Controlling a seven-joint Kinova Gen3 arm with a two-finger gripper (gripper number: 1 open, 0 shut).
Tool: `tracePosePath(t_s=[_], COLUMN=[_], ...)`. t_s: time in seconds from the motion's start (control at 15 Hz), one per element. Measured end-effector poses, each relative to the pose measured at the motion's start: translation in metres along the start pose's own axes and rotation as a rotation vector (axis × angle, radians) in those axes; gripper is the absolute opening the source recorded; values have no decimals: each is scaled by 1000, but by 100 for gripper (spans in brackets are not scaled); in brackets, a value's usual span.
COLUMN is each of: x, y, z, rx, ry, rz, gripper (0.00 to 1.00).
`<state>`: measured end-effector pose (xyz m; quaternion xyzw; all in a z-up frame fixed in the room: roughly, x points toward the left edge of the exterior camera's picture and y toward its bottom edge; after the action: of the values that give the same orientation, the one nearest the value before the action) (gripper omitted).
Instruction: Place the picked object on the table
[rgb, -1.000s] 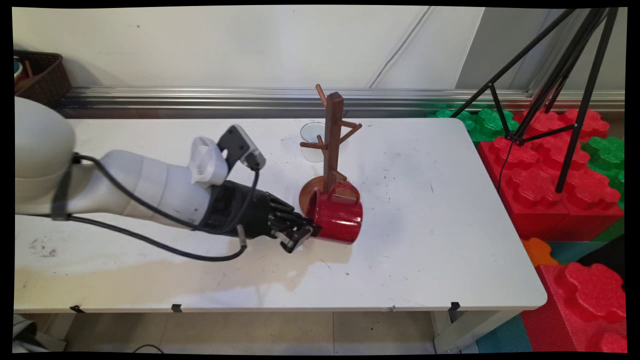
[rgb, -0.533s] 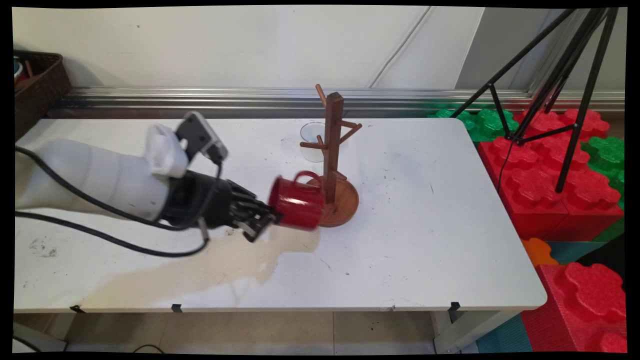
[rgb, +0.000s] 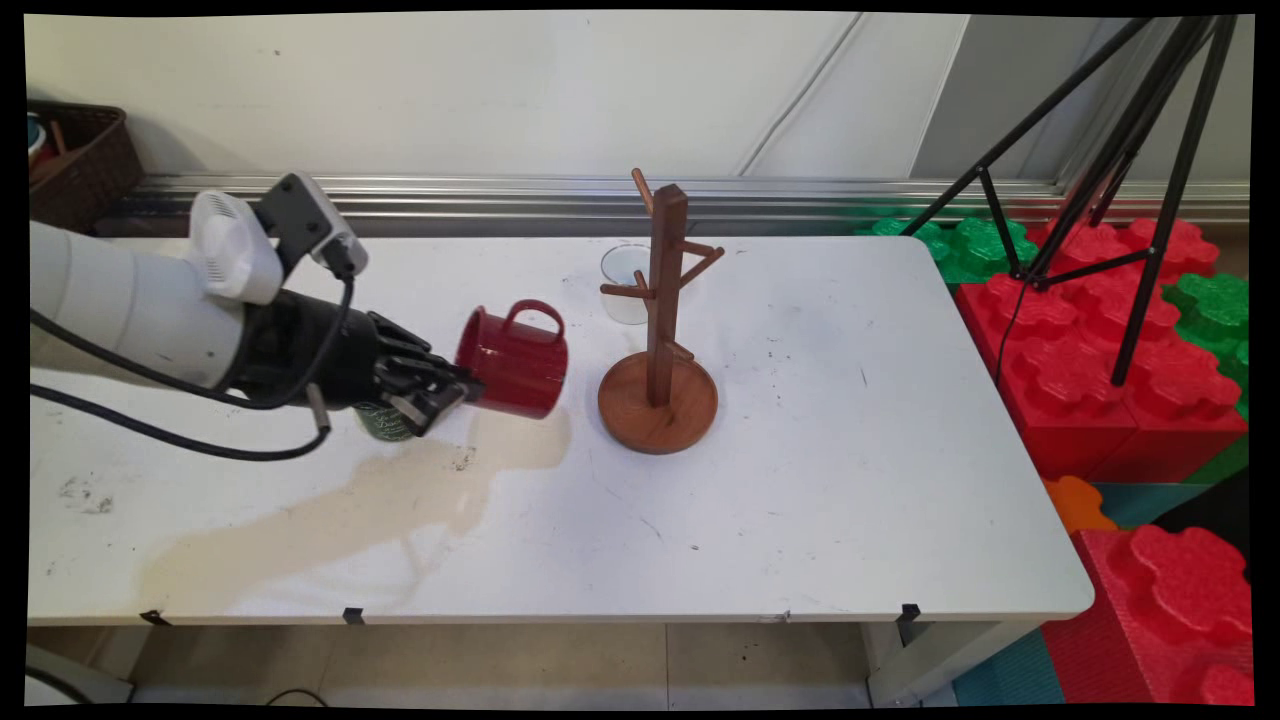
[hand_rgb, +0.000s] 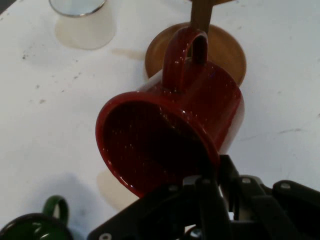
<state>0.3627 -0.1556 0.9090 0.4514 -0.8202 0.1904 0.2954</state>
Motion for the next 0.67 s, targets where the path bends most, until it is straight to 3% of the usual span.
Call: tracePosePath(t_s=[0.4,0.67], x=[10,31], y=[-24,-47], z=[-14,-13], rx=[3,28], ry=[-80,-144], rz=[139,238], gripper=[0,0])
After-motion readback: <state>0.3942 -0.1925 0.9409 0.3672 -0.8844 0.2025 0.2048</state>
